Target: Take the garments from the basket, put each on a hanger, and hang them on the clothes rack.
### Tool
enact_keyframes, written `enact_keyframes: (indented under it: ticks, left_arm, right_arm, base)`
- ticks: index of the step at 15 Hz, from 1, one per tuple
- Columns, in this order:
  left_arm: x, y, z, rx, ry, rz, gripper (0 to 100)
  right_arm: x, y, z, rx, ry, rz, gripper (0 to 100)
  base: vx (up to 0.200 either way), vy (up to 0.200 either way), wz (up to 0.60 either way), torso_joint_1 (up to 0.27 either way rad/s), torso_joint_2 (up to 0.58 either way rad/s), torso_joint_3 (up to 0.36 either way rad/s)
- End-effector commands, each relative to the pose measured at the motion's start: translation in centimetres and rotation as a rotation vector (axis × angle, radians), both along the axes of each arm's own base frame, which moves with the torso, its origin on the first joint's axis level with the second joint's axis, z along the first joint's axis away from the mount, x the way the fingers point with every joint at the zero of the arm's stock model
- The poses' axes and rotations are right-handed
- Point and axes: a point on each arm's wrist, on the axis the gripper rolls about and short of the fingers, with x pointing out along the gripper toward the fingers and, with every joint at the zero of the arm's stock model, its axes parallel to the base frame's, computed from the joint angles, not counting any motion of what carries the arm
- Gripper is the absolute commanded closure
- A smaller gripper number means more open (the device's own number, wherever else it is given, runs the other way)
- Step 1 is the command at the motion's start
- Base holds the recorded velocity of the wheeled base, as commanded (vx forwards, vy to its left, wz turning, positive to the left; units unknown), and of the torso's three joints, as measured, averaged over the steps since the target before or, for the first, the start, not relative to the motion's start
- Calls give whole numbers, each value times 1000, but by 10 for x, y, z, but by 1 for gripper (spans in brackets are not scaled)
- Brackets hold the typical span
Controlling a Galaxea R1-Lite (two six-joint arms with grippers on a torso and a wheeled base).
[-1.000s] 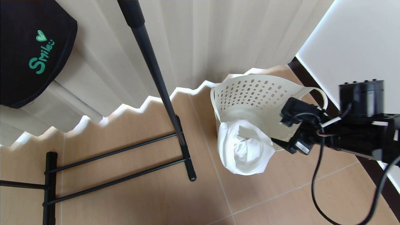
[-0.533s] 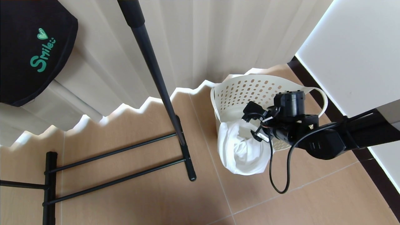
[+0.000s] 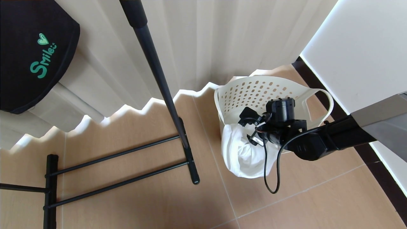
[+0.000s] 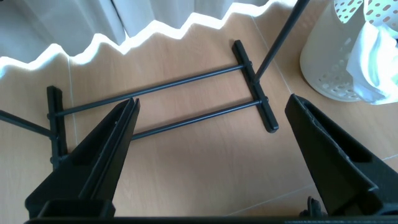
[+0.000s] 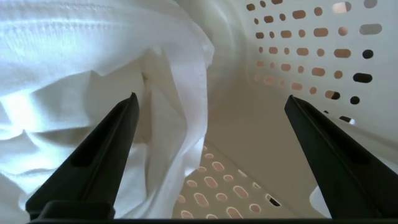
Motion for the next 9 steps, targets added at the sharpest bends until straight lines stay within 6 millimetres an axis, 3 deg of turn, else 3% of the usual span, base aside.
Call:
enact_keyframes:
  ticks: [1,9]
  left_arm:
    - [0,0,0,0,1,1,0]
    - [0,0,0,0,2,1,0]
  right_arm:
    - [6,3,-6,18,9,13,0]
    - [30,12,-12,65,-58,21,0]
  base:
    - [0,0,0,0,0,0]
    - [0,0,0,0,0,0]
